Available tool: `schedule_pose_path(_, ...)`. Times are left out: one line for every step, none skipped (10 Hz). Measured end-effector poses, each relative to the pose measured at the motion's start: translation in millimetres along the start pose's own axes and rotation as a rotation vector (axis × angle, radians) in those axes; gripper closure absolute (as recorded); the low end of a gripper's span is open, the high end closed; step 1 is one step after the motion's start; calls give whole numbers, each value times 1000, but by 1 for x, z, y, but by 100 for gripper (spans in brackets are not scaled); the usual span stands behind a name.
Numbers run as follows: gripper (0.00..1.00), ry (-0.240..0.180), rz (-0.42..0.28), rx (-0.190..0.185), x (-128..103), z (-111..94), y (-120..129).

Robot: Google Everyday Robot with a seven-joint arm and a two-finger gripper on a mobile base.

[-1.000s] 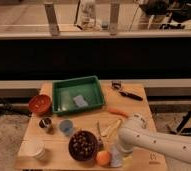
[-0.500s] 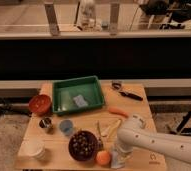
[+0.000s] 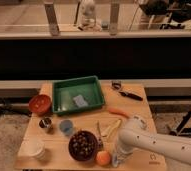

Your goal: Place towel in metal cup

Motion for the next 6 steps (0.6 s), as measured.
schedule_pose_path(97, 9, 0, 7, -2, -14, -1)
schedule_pose_path(97, 17, -3, 15, -4, -30, -1)
schedule_pose_path(97, 25, -6, 22, -5, -42, -1)
schedule_pose_path(97, 34, -8, 32, -4, -50, -3)
schedule_pose_path(97, 38, -6, 36, -3, -51, -4)
schedule_pose_path(97, 41, -3, 37, -3, -54, -8)
